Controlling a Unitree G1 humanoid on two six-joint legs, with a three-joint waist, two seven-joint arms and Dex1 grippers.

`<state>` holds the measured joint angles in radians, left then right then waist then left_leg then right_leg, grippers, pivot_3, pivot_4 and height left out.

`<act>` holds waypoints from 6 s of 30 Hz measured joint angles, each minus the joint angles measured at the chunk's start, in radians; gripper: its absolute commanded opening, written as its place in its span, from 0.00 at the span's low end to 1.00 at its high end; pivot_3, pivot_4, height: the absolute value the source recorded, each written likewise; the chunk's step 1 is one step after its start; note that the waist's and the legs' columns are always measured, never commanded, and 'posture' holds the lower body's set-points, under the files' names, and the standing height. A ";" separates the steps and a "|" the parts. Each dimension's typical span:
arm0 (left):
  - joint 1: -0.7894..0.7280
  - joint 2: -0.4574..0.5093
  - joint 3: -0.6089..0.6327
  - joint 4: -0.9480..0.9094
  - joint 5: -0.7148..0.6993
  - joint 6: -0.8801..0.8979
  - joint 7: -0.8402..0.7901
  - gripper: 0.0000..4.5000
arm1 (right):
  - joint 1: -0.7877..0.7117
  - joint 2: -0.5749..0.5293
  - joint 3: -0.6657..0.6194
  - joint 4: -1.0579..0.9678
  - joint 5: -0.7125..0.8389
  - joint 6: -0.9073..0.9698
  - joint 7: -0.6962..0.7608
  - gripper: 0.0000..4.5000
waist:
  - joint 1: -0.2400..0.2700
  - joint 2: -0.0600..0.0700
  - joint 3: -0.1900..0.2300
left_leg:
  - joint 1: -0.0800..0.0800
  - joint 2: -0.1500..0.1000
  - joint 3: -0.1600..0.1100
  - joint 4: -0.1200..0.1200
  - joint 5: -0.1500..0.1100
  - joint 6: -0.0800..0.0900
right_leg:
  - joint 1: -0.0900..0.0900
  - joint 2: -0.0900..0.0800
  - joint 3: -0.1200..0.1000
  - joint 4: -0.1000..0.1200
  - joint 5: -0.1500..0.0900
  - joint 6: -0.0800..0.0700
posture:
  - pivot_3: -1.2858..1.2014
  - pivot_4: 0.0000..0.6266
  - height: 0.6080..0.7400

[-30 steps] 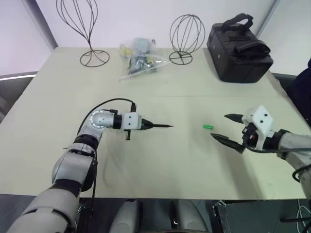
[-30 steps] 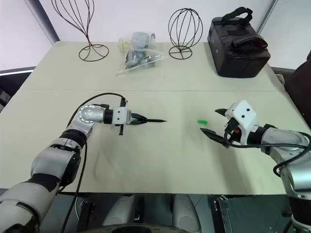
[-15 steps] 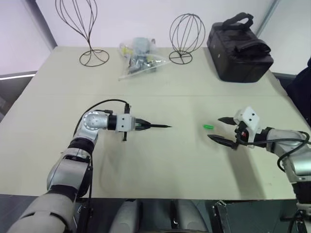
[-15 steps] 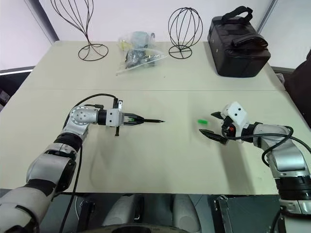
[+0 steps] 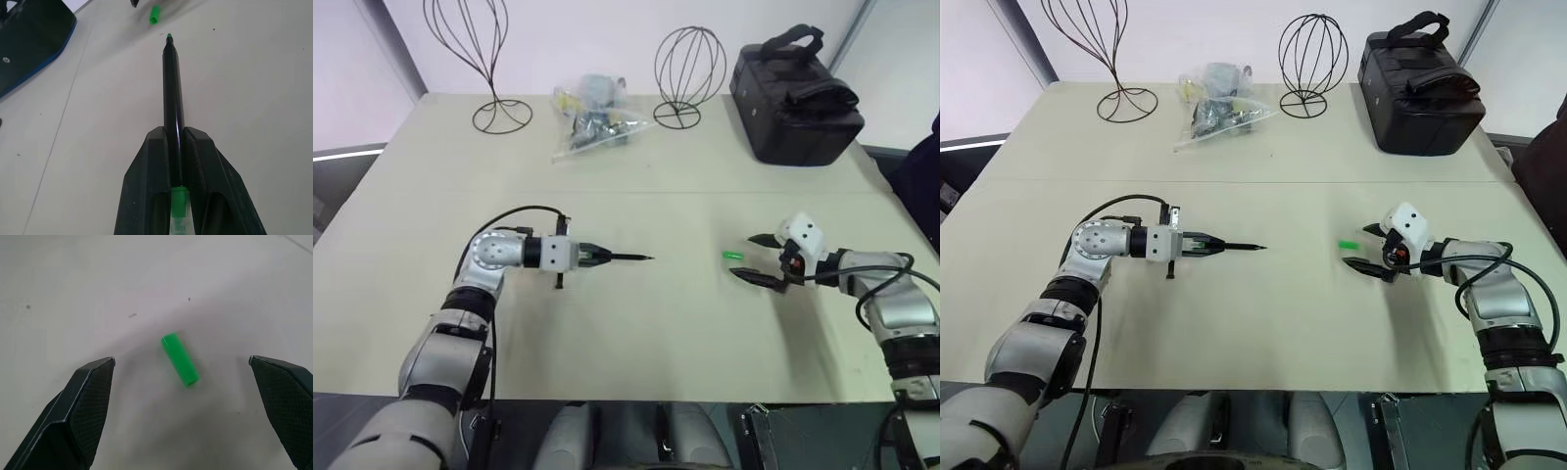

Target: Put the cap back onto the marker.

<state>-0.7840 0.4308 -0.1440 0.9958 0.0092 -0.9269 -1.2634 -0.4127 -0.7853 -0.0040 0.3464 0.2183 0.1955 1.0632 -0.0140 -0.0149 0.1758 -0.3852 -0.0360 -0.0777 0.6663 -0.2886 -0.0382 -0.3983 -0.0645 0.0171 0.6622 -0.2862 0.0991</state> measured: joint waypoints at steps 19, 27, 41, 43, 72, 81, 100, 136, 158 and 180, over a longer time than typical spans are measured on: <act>0.035 0.025 -0.004 -0.076 0.000 0.028 0.027 0.00 | -0.068 0.058 0.038 0.139 -0.064 -0.116 0.032 0.71 | 0.000 0.000 0.000 | 0.000 0.000 0.000 0.000 0.000 0.000 | 0.000 0.000 0.000 0.000 0.000 0.000 | 0.52 0.24 1.00; 0.035 0.024 -0.010 -0.077 0.000 0.030 0.029 0.00 | -0.062 0.061 0.038 0.138 -0.068 -0.122 0.034 0.06 | 0.000 0.000 0.000 | 0.000 0.000 0.000 0.000 0.000 0.000 | 0.000 0.000 0.000 0.001 0.000 0.000 | 0.52 0.24 1.00; -0.026 0.020 -0.030 -0.025 0.000 -0.006 0.010 0.00 | 0.110 -0.012 0.037 -0.142 -0.173 -0.176 -0.077 0.06 | 0.007 0.001 -0.001 | -0.003 -0.001 0.000 0.001 0.000 0.000 | -0.003 -0.001 0.000 0.000 0.000 0.000 | 0.52 0.24 1.00; -0.049 0.017 -0.033 0.001 0.001 -0.027 0.005 0.00 | 0.151 -0.029 0.041 -0.233 -0.207 -0.172 -0.092 0.06 | 0.003 0.001 -0.001 | -0.004 -0.002 0.000 0.001 0.000 0.000 | -0.003 0.000 0.000 0.000 0.000 0.000 | 0.52 0.24 1.00; -0.212 -0.026 -0.197 0.165 0.486 -0.319 0.724 0.00 | 0.119 -0.019 0.151 -0.869 -0.487 0.312 -0.233 0.06 | 0.002 0.001 0.000 | -0.006 -0.002 0.000 0.001 0.000 0.000 | -0.006 0.000 0.000 0.001 0.000 0.000 | 0.52 0.24 1.00; -0.221 -0.023 -0.243 0.177 0.532 -0.321 0.826 0.00 | 0.085 -0.001 0.195 -0.875 -0.489 0.340 -0.234 0.06 | 0.003 0.001 0.000 | -0.006 -0.002 0.001 0.001 0.000 0.000 | -0.006 0.000 0.000 0.001 0.000 0.000 | 0.52 0.24 1.00; -0.234 -0.011 -0.277 0.181 0.537 -0.345 0.873 0.00 | 0.069 0.003 0.217 -0.875 -0.489 0.342 -0.235 0.06 | 0.002 0.001 0.000 | -0.006 -0.003 0.001 0.001 0.000 0.000 | -0.006 0.000 0.000 0.001 0.000 0.000 | 0.52 0.24 1.00; -0.234 -0.005 -0.296 0.187 0.538 -0.370 0.923 0.00 | 0.068 -0.018 0.209 -0.871 -0.464 0.331 -0.234 0.06 | 0.002 0.001 0.000 | -0.006 -0.003 0.001 0.001 0.000 -0.001 | -0.006 0.000 0.000 0.002 0.000 0.000 | 0.52 0.24 1.00; -0.252 -0.008 -0.314 0.188 0.568 -0.376 0.976 0.00 | 0.045 -0.007 0.209 -0.874 -0.427 0.346 -0.232 0.06 | 0.002 0.001 0.000 | -0.006 -0.003 0.001 0.001 0.000 -0.001 | -0.006 0.000 0.000 0.002 0.000 0.000 | 0.52 0.24 1.00; -0.271 -0.002 -0.330 0.275 0.540 -0.471 0.979 0.00 | 0.021 0.008 0.215 -0.881 -0.390 0.342 -0.201 0.06 | 0.002 0.001 0.000 | -0.006 -0.003 0.001 0.001 0.000 -0.001 | -0.006 0.000 0.000 0.002 0.000 0.000 | 0.52 0.24 1.00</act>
<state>-1.0547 0.4290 -0.4738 1.2706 0.5488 -1.3981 -0.2846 -0.3921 -0.7772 0.2112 -0.5346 -0.1712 0.5378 0.8621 -0.0116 -0.0141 0.1754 -0.3910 -0.0387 -0.0764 0.6673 -0.2883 -0.0388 -0.4046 -0.0642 0.0171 0.6639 -0.2861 0.0992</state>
